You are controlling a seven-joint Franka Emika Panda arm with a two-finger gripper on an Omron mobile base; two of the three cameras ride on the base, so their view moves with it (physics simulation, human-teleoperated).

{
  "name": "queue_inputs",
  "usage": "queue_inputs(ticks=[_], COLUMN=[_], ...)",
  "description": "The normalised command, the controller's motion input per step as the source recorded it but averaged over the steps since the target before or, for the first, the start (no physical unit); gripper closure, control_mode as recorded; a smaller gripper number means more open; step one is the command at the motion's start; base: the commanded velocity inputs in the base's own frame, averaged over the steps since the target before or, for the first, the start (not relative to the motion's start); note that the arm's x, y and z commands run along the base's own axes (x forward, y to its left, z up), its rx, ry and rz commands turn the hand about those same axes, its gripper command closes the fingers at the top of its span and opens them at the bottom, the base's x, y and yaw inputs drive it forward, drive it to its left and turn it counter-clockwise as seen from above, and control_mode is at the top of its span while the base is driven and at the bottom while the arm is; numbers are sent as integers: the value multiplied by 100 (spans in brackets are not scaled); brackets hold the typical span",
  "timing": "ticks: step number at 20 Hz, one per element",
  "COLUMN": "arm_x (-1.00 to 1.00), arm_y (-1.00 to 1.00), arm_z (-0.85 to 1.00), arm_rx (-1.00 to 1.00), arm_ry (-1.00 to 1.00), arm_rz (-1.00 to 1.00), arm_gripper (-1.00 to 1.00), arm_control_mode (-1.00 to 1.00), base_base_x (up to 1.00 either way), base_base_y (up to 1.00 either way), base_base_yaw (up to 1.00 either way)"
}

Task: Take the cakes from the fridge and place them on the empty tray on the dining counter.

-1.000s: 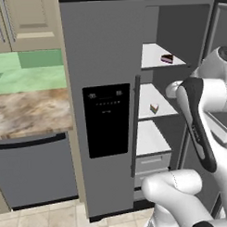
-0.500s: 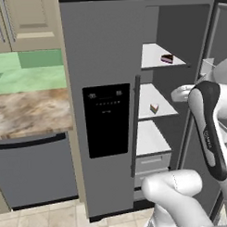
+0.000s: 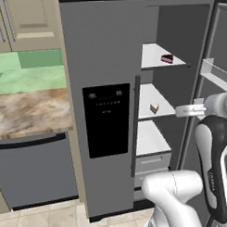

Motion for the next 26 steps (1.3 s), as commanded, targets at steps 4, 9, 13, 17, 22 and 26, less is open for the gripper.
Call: queue_inputs(ticks=[4, 9, 13, 17, 22, 26], arm_x=[-5, 4, 6, 0, 0, 0], arm_y=[2, 0, 0, 0, 0, 0], arm_z=[0, 0, 0, 0, 0, 0], arm_rx=[0, 0, 0, 0, 0, 0], arm_ry=[0, 0, 0, 0, 0, 0], arm_rz=[0, -3, -1, 0, 0, 0], arm_gripper=[-100, -100, -100, -100, -100, -100], arm_control_mode=[-100, -100, 100, 100, 100, 100], base_base_x=[0, 0, 0, 0, 3, 34], base_base_y=[0, 0, 0, -18, -31, -9], base_base_yaw=[0, 0, -2, -11, -16, -15])
